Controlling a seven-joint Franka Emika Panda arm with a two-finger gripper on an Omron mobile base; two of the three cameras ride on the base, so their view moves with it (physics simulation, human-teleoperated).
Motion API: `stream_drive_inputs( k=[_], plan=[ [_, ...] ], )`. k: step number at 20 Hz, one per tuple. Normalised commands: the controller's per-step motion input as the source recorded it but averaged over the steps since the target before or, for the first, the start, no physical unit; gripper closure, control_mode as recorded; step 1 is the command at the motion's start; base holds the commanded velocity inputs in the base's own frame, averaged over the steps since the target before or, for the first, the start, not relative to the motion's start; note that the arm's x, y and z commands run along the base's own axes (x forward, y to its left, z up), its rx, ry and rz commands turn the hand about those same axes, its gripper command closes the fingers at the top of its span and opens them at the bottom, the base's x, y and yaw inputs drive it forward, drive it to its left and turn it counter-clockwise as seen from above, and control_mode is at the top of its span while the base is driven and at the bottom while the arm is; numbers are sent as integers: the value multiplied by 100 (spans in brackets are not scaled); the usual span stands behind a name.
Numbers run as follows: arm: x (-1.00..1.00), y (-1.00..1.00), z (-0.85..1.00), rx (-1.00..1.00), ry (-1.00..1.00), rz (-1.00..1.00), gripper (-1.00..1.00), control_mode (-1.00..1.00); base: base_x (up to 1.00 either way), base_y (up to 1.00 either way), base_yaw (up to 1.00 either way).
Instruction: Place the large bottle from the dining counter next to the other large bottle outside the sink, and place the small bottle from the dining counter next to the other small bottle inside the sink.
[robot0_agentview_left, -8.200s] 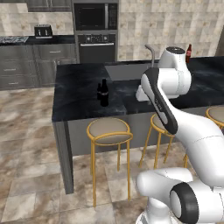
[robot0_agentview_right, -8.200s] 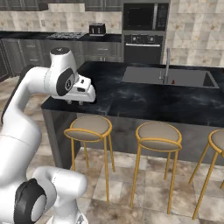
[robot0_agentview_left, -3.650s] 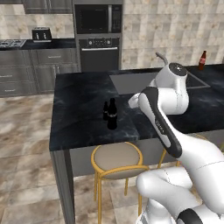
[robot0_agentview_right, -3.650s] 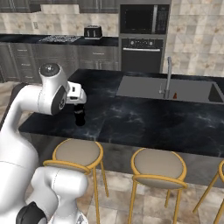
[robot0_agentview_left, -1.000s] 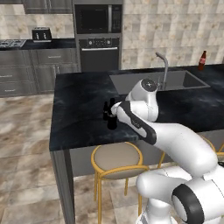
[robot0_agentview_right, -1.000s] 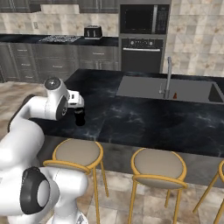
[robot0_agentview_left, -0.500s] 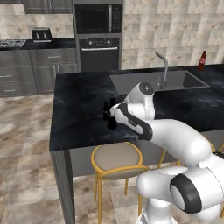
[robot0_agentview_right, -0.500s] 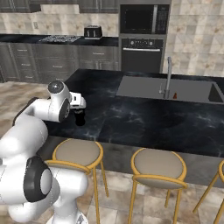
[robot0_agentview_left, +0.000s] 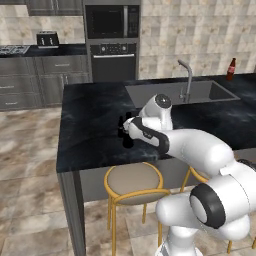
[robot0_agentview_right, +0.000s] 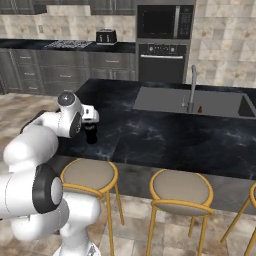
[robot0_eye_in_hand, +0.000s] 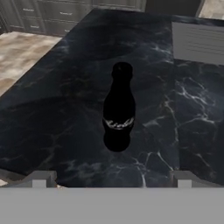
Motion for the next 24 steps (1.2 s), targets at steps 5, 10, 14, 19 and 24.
stream_drive_inputs(
  k=[5, 10, 14, 19, 24],
  plan=[
    [20, 11, -3, 2, 0, 0, -100, -100, 0, 0, 0],
    [21, 4, -11, 0, 0, 0, -100, -100, 0, 0, 0],
    [18, 0, -20, 0, 0, 0, -100, -100, 0, 0, 0],
    [18, 0, -22, 0, 0, 0, -100, -100, 0, 0, 0],
    [18, 0, -15, 0, 0, 0, -100, -100, 0, 0, 0]
  ],
)
